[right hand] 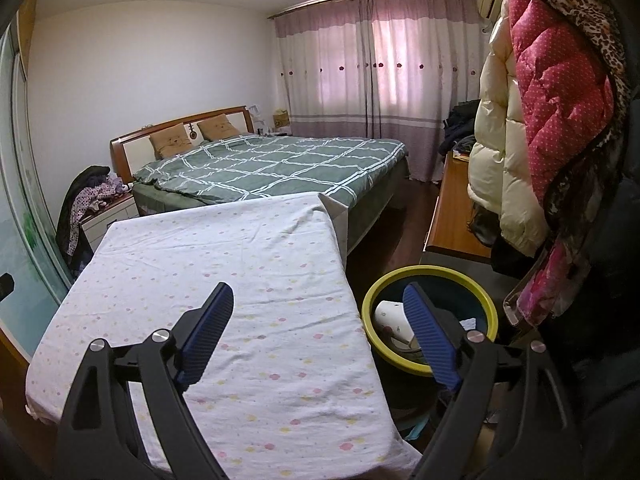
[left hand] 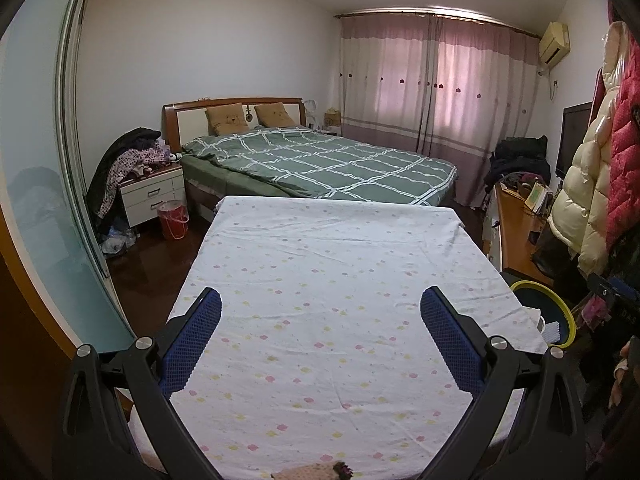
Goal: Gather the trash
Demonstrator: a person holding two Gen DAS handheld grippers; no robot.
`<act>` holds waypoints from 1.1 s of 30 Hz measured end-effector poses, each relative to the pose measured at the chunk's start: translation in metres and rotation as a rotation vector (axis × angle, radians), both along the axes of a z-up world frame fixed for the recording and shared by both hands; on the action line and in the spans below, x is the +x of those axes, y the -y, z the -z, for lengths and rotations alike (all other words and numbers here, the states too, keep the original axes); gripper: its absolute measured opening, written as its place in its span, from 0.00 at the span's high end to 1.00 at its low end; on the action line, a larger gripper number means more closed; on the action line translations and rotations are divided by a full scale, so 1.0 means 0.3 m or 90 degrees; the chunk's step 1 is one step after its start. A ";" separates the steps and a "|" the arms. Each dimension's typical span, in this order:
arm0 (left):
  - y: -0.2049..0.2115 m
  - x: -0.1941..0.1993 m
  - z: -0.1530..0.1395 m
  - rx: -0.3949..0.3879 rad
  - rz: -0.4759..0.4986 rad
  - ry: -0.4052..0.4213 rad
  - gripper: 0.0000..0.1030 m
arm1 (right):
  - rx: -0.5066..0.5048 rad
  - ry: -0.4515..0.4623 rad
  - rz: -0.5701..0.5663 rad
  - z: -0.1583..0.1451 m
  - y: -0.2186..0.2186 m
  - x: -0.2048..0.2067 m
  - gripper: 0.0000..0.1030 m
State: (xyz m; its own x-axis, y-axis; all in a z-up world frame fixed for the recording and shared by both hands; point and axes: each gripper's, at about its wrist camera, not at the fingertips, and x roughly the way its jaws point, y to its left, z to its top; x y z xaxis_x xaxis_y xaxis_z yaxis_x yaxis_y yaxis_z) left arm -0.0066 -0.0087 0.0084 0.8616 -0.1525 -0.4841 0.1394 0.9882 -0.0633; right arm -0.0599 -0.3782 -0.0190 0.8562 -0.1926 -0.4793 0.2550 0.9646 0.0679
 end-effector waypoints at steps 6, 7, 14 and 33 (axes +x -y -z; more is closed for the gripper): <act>0.006 0.005 -0.001 0.001 0.000 0.001 0.05 | 0.000 0.003 -0.002 -0.003 -0.004 0.005 0.19; 0.007 0.004 -0.001 0.002 0.000 0.002 0.05 | -0.001 0.002 -0.003 -0.003 -0.006 0.006 0.19; 0.005 0.003 -0.003 0.004 -0.002 0.004 0.05 | -0.001 0.000 -0.006 -0.002 -0.014 0.009 0.19; 0.006 0.014 0.010 0.011 -0.006 0.000 0.05 | 0.005 -0.004 -0.012 0.007 -0.020 0.022 0.18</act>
State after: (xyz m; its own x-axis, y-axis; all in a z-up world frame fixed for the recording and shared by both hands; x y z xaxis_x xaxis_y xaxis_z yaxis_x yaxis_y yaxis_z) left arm -0.0023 -0.0106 0.0054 0.8631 -0.1363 -0.4864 0.1301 0.9904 -0.0466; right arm -0.0533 -0.3722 -0.0212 0.8566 -0.1724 -0.4864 0.2369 0.9687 0.0738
